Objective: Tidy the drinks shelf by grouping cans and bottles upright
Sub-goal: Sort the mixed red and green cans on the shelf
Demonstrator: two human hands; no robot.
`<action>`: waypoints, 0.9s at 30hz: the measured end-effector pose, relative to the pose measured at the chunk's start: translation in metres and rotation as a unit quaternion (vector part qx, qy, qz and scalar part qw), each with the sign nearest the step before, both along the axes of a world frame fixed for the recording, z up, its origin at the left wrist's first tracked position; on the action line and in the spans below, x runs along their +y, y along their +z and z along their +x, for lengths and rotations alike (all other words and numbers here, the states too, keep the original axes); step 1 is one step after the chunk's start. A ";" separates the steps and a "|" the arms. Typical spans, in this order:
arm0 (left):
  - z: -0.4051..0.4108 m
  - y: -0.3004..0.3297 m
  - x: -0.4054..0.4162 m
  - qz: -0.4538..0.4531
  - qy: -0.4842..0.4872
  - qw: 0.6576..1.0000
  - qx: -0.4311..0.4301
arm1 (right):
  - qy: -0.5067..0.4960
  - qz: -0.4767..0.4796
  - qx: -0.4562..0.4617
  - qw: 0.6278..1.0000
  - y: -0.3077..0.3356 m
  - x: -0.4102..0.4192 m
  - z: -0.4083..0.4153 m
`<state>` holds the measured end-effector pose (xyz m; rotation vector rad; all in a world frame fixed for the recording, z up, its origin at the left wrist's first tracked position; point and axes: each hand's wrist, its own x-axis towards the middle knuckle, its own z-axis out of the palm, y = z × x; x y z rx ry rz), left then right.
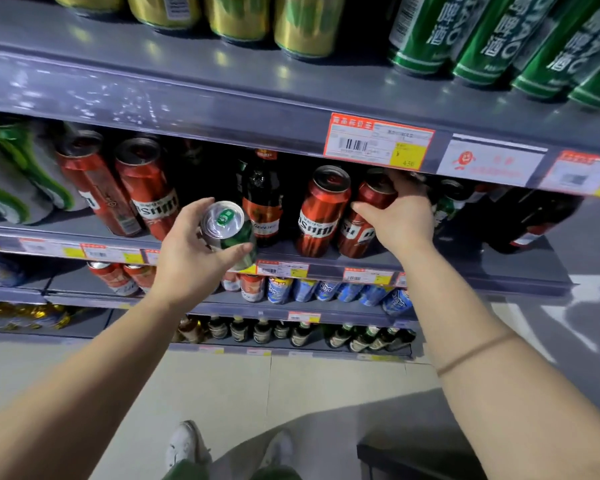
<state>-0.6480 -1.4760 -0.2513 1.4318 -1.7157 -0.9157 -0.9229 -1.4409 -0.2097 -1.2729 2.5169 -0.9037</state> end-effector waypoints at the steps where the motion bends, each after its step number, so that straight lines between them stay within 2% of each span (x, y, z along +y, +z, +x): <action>1: 0.001 -0.001 0.000 0.007 -0.005 1.000 0.004 | 0.009 -0.002 0.001 1.000 -0.001 -0.003 -0.001; 8: 0.003 -0.001 -0.003 0.030 -0.013 0.999 0.022 | 0.031 0.002 -0.012 0.999 -0.002 0.000 -0.006; 10: 0.006 0.001 -0.005 0.039 -0.018 0.999 0.031 | -0.003 -0.008 -0.028 1.000 0.005 0.008 0.007; 13: 0.015 0.004 -0.011 0.042 -0.021 0.998 0.041 | -0.066 -0.139 -0.005 0.988 0.014 0.018 0.054; 15: 0.020 0.005 -0.015 0.040 -0.026 0.998 0.043 | 0.004 -0.187 -0.061 0.980 0.014 0.012 0.097; 16: 0.024 0.004 -0.017 0.038 -0.029 0.998 0.042 | 0.045 -0.181 -0.103 0.977 0.013 0.003 0.114; 18: 0.031 0.004 -0.020 0.031 -0.032 0.998 0.038 | 0.066 -0.135 -0.140 0.979 0.017 -0.022 0.139; 22: 0.052 0.005 -0.025 0.023 -0.045 0.998 0.040 | -0.006 -0.059 -0.215 0.975 0.028 -0.068 0.154; 27: 0.073 0.006 -0.033 0.023 -0.061 0.997 0.034 | 0.007 -0.022 -0.124 0.992 0.024 -0.071 0.158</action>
